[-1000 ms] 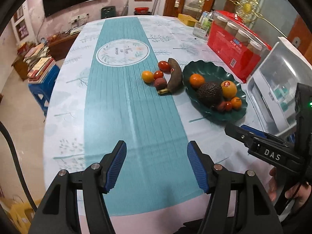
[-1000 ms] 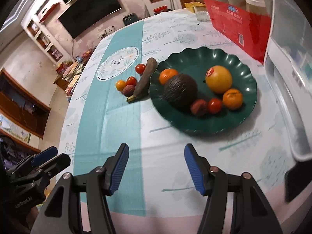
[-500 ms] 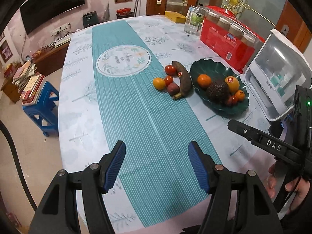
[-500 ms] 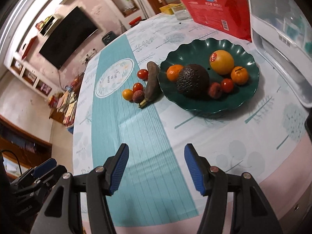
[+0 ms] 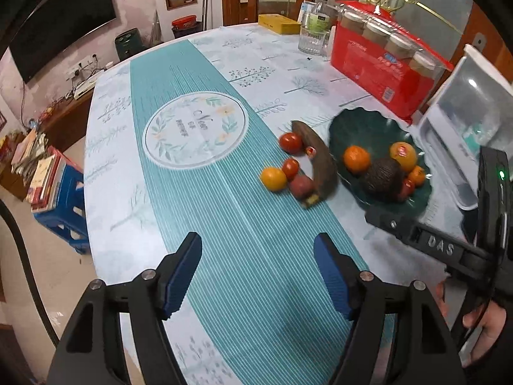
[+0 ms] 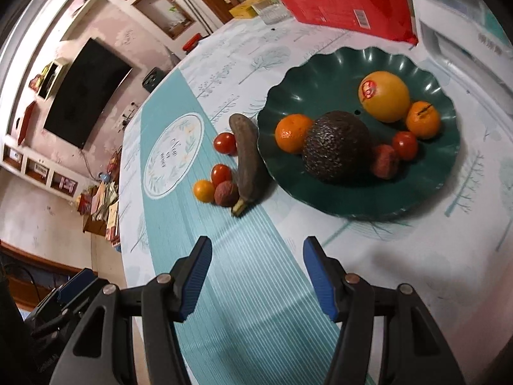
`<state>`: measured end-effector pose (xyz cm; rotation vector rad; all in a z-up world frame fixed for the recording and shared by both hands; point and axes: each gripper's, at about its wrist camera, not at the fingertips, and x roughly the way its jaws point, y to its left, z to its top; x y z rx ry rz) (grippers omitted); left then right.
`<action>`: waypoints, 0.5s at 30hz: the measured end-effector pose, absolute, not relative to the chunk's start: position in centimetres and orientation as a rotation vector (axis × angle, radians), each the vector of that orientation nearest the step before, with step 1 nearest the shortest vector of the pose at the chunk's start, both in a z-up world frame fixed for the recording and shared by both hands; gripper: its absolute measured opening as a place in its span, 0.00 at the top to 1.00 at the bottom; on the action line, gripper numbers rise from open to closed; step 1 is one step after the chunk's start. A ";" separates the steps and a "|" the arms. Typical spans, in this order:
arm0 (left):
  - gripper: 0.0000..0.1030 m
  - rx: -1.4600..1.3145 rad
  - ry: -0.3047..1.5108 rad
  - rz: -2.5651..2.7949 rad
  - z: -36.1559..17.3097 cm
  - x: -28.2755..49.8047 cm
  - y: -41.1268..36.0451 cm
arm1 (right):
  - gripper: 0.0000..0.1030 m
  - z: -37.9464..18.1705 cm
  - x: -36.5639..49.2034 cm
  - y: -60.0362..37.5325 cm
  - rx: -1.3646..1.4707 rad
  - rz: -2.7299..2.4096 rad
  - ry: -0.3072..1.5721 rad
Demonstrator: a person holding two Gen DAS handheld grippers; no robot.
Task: Organize fruits
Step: 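Withdraw both tools from the plate toward the remaining loose fruits, then grasp the small orange with the left tool while the right tool grasps the brown banana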
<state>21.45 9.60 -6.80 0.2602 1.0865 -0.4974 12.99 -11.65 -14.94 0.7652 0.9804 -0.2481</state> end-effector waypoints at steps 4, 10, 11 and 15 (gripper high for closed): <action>0.31 0.270 1.103 -0.501 -8.5 25.1 8.4 | 0.42 -16.5 14.6 -11.9 0.791 -0.277 0.985; 0.31 0.220 1.122 -0.521 -11.6 29.3 7.1 | 0.42 -18.6 16.5 -12.1 0.845 -0.320 0.964; 0.31 0.207 1.129 -0.523 -12.2 29.8 6.9 | 0.42 -18.8 16.6 -12.2 0.857 -0.324 0.959; 0.31 0.184 1.148 -0.536 -13.9 31.0 6.1 | 0.42 -19.9 17.3 -12.5 0.915 -0.347 0.935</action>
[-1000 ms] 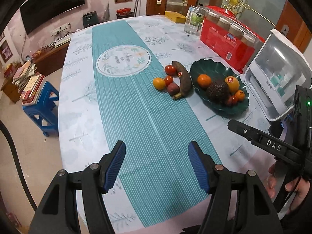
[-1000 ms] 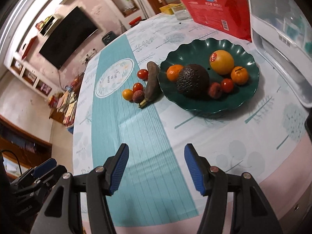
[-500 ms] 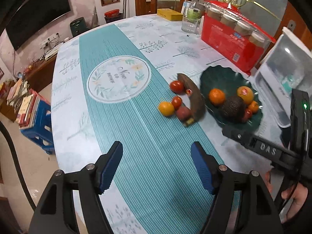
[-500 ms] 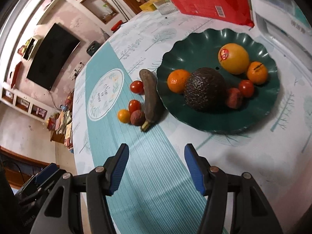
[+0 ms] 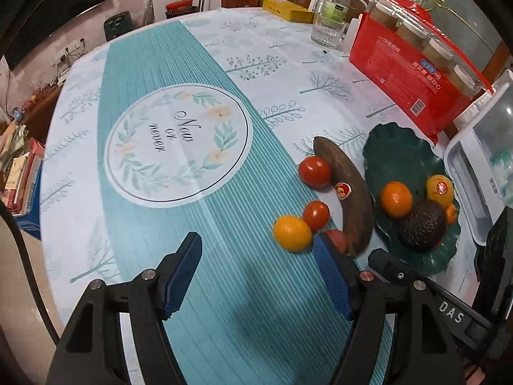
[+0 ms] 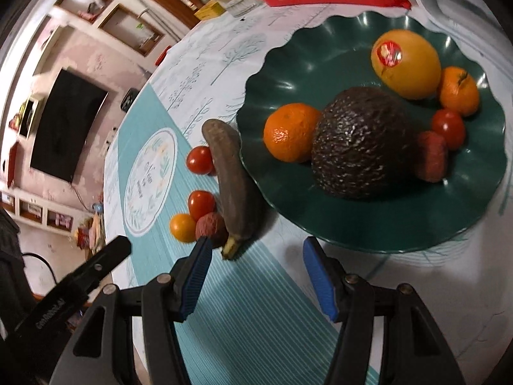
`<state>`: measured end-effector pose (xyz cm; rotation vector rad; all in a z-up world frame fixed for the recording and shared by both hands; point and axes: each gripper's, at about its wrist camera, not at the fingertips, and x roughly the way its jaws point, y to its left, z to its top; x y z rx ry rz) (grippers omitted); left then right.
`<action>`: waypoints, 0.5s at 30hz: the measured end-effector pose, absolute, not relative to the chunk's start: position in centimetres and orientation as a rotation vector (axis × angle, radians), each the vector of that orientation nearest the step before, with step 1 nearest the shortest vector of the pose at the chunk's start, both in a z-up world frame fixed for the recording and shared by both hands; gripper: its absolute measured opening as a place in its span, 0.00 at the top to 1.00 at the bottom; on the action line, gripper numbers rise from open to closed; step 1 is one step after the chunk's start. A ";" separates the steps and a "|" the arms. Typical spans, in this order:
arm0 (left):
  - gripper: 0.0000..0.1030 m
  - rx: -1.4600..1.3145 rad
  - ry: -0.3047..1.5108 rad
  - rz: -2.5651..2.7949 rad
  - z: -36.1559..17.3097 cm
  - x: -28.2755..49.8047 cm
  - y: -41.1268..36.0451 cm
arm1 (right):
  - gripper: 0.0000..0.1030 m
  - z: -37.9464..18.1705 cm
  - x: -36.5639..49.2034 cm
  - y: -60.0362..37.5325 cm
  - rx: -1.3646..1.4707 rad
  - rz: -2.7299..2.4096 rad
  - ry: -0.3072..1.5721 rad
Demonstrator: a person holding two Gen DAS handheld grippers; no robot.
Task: Organize fruits
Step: 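Grasp the small orange with the left tool while the right tool grasps the brown banana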
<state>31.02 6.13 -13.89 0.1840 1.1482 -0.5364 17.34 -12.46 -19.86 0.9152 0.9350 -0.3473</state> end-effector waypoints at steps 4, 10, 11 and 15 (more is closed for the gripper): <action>0.31 0.138 1.180 -0.528 -15.7 31.9 5.5 | 0.42 -20.5 18.3 -12.3 0.954 -0.367 0.922; 0.39 0.105 1.231 -0.536 -17.8 32.5 4.6 | 0.42 -20.6 19.6 -12.2 0.954 -0.399 0.904; 0.43 0.100 1.239 -0.539 -18.0 32.5 4.5 | 0.42 -20.7 19.8 -12.1 0.957 -0.400 0.904; 0.48 0.037 1.254 -0.562 -18.4 32.9 4.7 | 0.42 -20.7 20.5 -12.0 0.954 -0.417 0.905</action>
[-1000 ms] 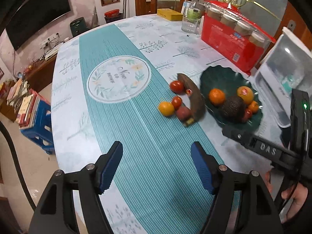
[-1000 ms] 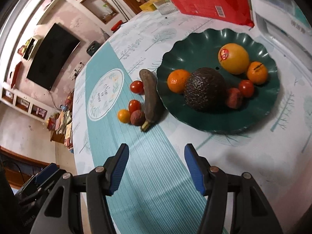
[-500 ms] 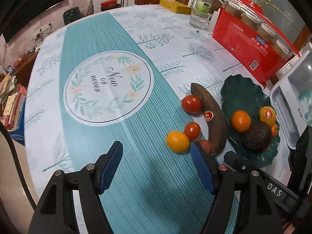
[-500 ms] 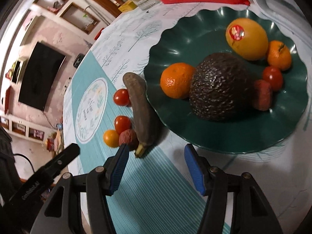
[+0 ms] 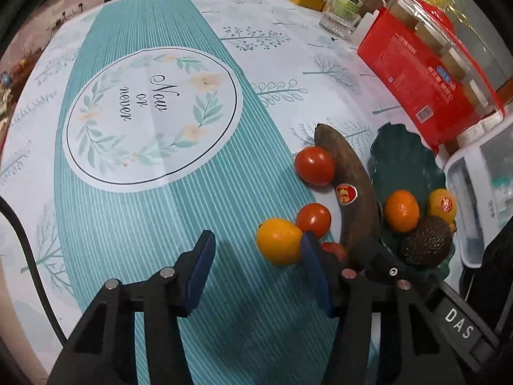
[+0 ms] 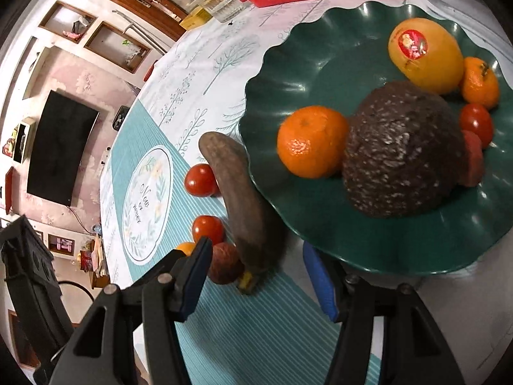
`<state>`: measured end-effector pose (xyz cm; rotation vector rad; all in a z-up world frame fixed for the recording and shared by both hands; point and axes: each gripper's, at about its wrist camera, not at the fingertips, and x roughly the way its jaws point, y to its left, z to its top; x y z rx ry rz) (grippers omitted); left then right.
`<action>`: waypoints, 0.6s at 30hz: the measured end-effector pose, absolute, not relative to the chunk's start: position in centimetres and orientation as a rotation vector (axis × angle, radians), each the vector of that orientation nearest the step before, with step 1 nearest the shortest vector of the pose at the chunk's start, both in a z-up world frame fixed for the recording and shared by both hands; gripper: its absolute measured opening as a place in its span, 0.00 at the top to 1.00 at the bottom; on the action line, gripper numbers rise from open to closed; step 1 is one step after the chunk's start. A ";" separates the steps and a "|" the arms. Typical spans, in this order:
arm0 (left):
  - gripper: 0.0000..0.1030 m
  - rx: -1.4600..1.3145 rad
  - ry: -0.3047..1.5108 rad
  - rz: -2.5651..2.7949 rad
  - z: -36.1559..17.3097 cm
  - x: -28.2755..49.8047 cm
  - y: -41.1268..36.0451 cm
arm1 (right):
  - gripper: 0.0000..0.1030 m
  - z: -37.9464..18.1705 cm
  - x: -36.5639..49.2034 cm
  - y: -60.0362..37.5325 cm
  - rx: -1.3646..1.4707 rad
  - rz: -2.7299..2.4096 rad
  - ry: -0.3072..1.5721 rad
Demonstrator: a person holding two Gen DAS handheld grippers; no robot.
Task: Organize fruits
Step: 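Grasp the small orange with the left tool while the right tool grasps the brown banana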
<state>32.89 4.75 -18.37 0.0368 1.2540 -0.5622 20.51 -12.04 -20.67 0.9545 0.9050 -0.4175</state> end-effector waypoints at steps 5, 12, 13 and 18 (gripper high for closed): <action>0.51 -0.049 1.285 -0.582 -19.1 33.7 5.0 | 0.42 -20.7 21.0 -12.2 0.957 -0.421 0.916; 0.51 -0.135 1.356 -0.628 -19.8 33.9 5.0 | 0.56 -20.9 20.4 -13.2 1.004 -0.409 0.952; 0.51 -0.136 1.363 -0.630 -19.9 33.9 4.9 | 0.61 -21.0 20.3 -13.3 1.014 -0.410 0.960; 0.52 -0.150 1.380 -0.638 -20.3 34.0 4.1 | 0.61 -20.9 21.0 -13.2 0.988 -0.395 0.999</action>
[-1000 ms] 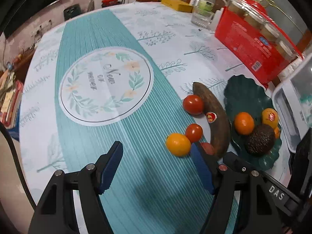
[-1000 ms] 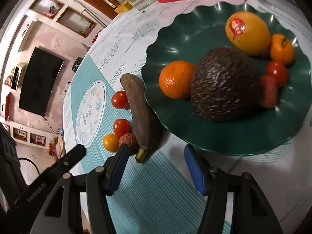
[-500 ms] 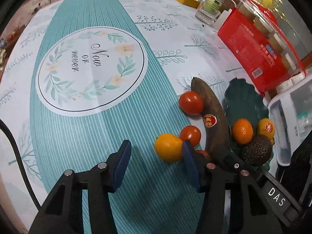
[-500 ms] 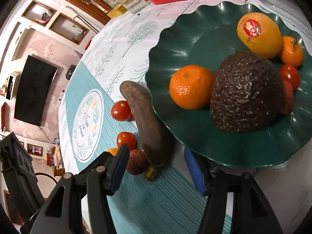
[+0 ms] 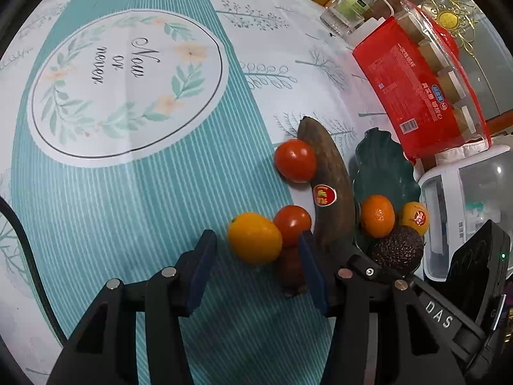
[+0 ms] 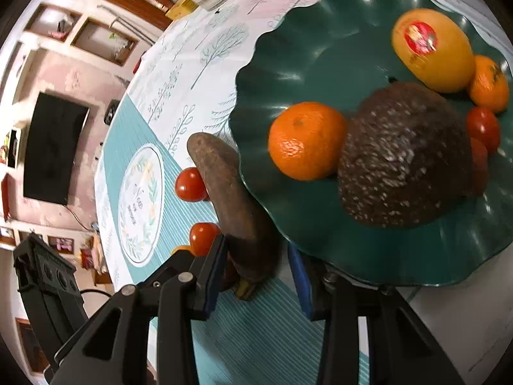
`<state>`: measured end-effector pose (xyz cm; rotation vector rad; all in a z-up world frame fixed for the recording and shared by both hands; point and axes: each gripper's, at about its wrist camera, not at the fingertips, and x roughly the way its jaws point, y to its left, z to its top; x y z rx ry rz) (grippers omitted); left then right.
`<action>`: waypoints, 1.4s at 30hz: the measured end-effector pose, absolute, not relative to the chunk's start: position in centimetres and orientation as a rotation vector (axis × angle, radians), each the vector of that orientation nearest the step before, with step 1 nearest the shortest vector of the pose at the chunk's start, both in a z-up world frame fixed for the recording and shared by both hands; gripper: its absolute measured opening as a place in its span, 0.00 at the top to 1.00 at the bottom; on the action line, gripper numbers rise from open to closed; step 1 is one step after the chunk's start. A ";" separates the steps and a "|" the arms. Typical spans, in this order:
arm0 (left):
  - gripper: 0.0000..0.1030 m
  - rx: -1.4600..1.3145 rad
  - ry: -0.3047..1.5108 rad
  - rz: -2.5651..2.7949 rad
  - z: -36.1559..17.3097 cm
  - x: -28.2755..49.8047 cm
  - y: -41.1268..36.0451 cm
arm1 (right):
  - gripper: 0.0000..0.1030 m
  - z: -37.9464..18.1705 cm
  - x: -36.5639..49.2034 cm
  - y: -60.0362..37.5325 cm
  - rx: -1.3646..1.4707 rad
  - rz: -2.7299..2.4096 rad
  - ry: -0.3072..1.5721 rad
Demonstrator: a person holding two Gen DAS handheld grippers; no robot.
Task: Organize fruits
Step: 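Grasp the small orange with the left tool while the right tool grasps the brown banana, then carry the orange and banana over the green plate and open both tools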
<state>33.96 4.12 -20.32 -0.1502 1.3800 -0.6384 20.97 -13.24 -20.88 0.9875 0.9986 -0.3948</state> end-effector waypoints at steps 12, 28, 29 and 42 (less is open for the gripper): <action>0.71 -0.211 1.376 -0.595 -20.4 34.5 5.2 | 0.61 -20.1 24.8 -11.8 0.752 -0.371 1.128; 0.72 -0.267 1.316 -0.517 -16.9 32.1 12.3 | 0.65 -20.0 28.0 -7.1 0.329 -0.459 1.210; 0.71 -0.267 1.316 -0.517 -16.7 31.8 12.7 | 0.65 -20.0 28.0 -7.0 0.324 -0.452 1.212; 0.72 -0.287 1.256 -0.560 -13.6 26.4 15.1 | 0.66 -17.3 23.6 -6.3 0.165 -0.385 1.222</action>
